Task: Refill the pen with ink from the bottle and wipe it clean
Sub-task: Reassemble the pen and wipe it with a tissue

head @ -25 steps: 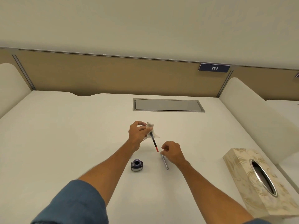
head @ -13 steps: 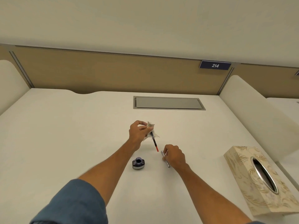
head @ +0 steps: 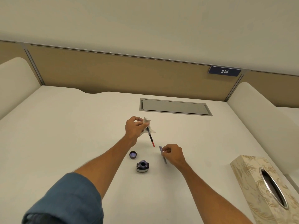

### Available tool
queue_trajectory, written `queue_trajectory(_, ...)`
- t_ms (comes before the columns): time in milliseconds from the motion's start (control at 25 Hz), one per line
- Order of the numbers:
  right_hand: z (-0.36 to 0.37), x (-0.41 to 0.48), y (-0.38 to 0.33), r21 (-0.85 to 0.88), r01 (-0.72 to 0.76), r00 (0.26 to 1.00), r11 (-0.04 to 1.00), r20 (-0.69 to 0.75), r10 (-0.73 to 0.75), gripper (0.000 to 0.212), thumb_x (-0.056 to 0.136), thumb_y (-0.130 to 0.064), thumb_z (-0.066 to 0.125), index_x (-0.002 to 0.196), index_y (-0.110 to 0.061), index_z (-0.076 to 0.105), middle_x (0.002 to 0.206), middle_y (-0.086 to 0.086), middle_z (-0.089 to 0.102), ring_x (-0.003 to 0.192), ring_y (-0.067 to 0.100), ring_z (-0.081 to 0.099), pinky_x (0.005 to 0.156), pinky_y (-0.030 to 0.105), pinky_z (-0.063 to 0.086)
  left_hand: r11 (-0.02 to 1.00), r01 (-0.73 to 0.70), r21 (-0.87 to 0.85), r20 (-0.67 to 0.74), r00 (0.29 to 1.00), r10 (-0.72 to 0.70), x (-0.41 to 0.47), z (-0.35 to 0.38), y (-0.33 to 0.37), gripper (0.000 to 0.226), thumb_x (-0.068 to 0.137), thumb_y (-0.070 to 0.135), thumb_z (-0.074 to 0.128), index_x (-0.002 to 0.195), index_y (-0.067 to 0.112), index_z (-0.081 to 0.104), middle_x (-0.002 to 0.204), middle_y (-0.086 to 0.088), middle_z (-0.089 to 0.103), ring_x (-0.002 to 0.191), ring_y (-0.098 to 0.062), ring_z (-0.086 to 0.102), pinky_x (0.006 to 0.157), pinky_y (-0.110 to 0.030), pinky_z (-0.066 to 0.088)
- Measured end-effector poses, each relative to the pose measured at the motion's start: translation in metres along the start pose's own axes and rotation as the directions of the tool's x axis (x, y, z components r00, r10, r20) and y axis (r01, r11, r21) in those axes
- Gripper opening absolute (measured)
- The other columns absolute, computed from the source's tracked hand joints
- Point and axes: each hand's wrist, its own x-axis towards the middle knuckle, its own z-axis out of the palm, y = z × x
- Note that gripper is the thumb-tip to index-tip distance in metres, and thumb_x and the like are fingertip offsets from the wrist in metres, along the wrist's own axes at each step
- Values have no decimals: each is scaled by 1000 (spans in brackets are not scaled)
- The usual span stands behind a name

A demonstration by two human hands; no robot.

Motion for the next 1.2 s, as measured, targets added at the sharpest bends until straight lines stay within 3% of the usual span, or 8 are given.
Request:
queue_trajectory(240, 12, 1, -26, 128, 103, 990, 986, 81, -114, 15, 76, -7, 66, 88, -12, 73, 73, 3, 71, 63, 10, 59, 60, 15, 47, 999, -31, -21, -82, 996, 29, 7, -14, 5, 26, 76, 5, 79, 89, 7, 56, 97, -25, 71, 87, -34, 69, 85, -48, 58)
queue_trajectory(320, 17, 1, -34, 121, 139, 987, 983, 60, -147, 15, 77, -8, 67, 90, -9, 73, 75, 4, 71, 64, 10, 59, 56, 9, 44, 999, -37, -25, -89, 995, 35, 6, -16, 3, 26, 77, 5, 78, 91, 6, 56, 97, -25, 71, 83, -30, 68, 84, -47, 57)
queue_trajectory(680, 25, 2, -41, 185, 210, 977, 960, -3, -213, 10, 77, -6, 69, 85, -10, 71, 75, 4, 69, 63, 10, 56, 57, 8, 45, 997, 24, -80, -117, 993, -33, 3, -30, -9, 24, 77, 3, 77, 86, 7, 56, 90, -22, 70, 83, -31, 67, 85, -49, 56)
queue_trajectory(920, 22, 4, -50, 245, 241, 969, 939, -4, -248, 11, 77, -5, 68, 85, -11, 72, 76, 4, 70, 65, 8, 57, 60, 8, 47, 998, -44, 45, -33, 998, 46, -3, -30, -12, 27, 75, 8, 80, 90, 4, 58, 81, -19, 72, 72, -27, 67, 64, -31, 55)
queue_trajectory(1200, 21, 5, -48, 426, 151, 976, 892, 80, -203, 9, 83, -9, 67, 91, -11, 72, 80, 1, 69, 73, 12, 61, 63, 16, 51, 996, -53, 66, -52, 997, 57, -1, -30, -7, 31, 73, 12, 83, 91, 4, 58, 79, -17, 71, 69, -24, 67, 61, -28, 53)
